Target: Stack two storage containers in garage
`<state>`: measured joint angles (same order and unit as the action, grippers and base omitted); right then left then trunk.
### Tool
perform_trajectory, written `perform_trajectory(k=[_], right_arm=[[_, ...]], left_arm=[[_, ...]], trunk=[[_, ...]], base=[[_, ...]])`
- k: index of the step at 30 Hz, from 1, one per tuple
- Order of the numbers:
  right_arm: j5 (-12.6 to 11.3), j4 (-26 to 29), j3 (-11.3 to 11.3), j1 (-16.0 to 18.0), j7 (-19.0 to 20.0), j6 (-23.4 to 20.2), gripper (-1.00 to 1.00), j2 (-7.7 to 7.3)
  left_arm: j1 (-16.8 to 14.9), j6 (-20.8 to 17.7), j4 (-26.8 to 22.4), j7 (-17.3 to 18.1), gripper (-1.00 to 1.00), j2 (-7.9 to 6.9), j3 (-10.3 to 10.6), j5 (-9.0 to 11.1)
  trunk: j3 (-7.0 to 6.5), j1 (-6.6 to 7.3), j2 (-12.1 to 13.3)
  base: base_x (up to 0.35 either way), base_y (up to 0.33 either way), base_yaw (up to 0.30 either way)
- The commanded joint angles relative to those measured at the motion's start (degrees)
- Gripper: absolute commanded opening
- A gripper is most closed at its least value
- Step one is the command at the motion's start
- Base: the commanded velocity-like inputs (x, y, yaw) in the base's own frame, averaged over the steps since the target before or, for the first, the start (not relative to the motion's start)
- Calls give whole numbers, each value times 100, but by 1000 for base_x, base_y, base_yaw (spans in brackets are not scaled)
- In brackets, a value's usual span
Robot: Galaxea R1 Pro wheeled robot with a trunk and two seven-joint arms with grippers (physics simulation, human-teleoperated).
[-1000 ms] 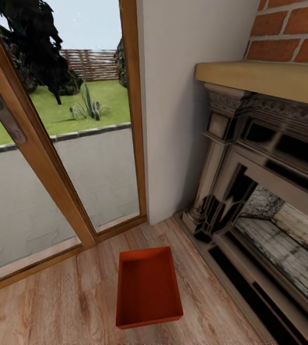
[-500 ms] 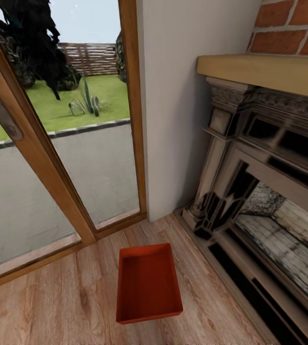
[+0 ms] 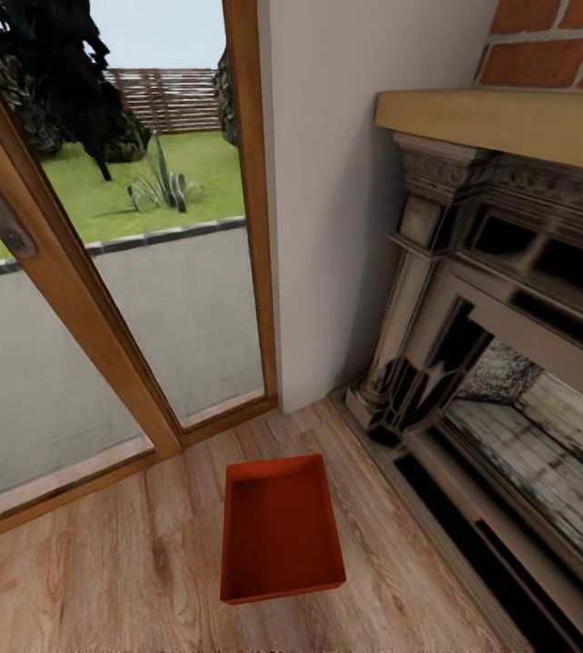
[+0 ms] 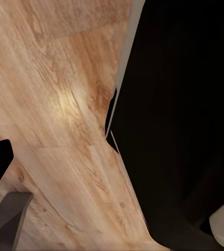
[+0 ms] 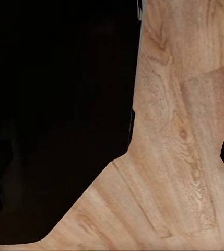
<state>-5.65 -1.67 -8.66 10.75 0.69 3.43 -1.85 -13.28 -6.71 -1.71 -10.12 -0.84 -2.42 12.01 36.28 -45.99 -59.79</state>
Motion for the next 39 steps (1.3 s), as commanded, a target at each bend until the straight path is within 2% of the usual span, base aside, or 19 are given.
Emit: perform_trajectory(k=[1, 39], right_arm=[[-59, -18, -48, 6, 8, 35, 100, 1], [-60, -18, -57, -37, -77, 55, 100, 80]], left_arm=[[1, -32, -14, -16, 100, 1, -21, 19], [1, -32, -14, -16, 100, 5, -21, 12]], trunk=[[14, 0, -3], [369, 0, -3]], base=[[0, 0, 0], [0, 0, 0]])
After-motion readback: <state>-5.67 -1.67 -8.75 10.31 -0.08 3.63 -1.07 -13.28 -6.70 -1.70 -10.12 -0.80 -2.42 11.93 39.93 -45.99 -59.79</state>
